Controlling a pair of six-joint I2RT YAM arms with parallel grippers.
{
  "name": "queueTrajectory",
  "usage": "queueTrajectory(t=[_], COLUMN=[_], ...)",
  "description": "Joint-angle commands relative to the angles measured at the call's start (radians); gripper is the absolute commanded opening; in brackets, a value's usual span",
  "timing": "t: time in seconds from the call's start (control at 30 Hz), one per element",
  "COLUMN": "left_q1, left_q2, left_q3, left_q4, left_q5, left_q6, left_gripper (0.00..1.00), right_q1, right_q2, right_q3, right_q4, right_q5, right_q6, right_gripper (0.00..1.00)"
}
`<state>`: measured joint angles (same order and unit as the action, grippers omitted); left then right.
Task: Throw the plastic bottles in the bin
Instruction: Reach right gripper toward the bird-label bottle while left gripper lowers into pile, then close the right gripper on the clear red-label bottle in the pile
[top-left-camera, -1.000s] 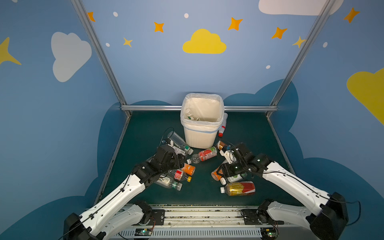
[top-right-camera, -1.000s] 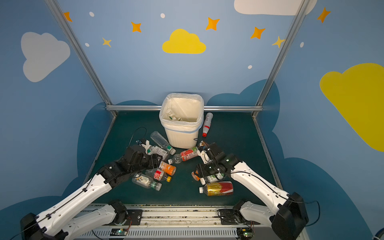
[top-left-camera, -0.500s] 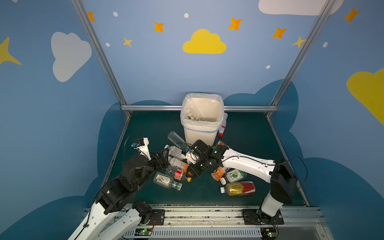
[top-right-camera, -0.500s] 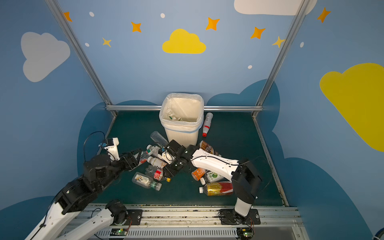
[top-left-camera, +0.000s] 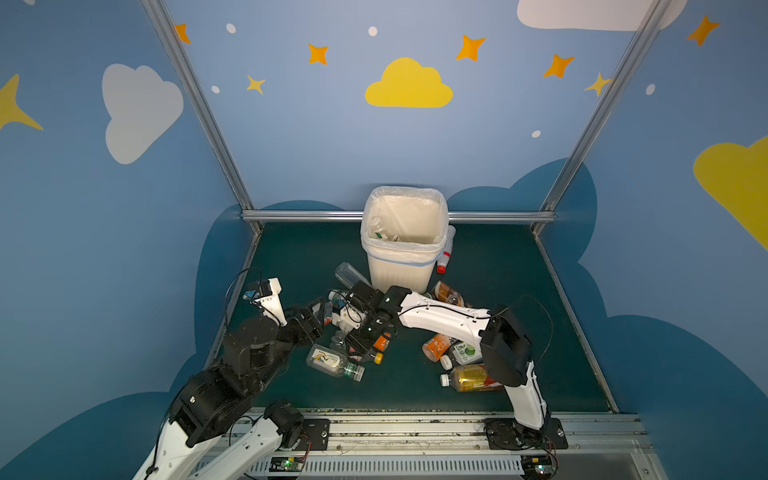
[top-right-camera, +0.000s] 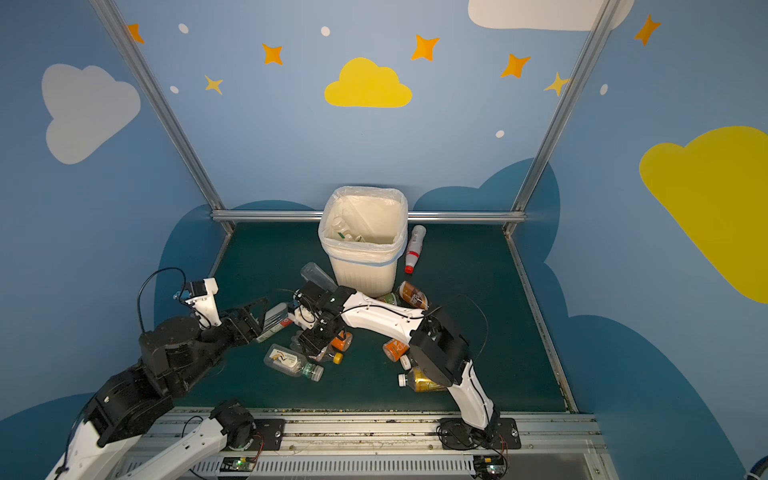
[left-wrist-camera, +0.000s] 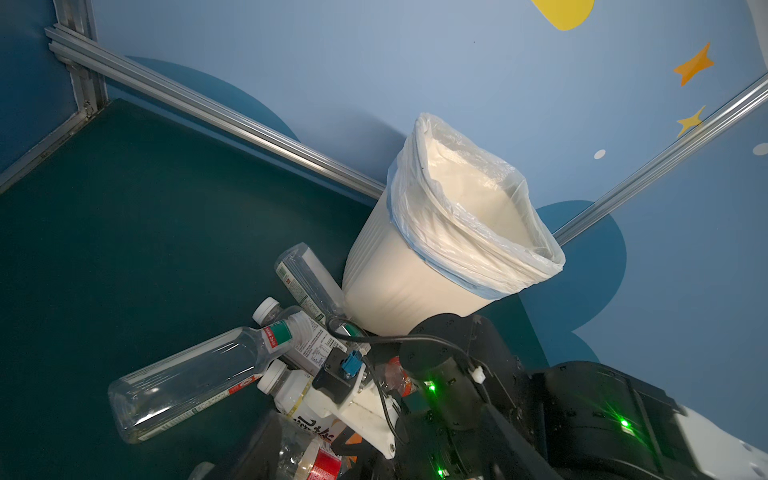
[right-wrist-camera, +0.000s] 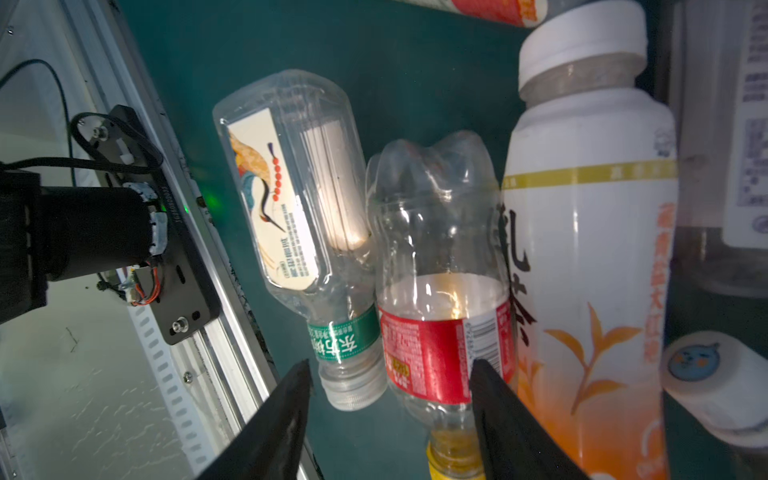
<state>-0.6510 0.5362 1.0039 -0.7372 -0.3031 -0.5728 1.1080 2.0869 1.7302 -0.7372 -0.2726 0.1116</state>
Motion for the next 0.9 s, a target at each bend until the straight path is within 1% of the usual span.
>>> queueTrajectory(t=[0.0,0.47,0.87], left_q1=[-0.001,-0.001,-0.001], left_q2=[0.004,-0.007,-0.031], left_q3=[0.007,0.009,0.006], left_q4=[0.005,-0.009,-0.024], left_q5=[0.005,0.007,-0.006], left_q6=[0.017,0.010,0.014], left_gripper=[0.74,0.75,0.75], right_q1=[0.003,0.002,0.004], right_q2=[0.011,0.079,0.155], right_q3=[0.029,0.101,0.183], right_q4=[-0.046,-0.087,-0.130], right_q5=[0.035,0.036,0.044], right_q6=[0.003,-0.009,-0.006], right_gripper=[0.63,0.63,0.71])
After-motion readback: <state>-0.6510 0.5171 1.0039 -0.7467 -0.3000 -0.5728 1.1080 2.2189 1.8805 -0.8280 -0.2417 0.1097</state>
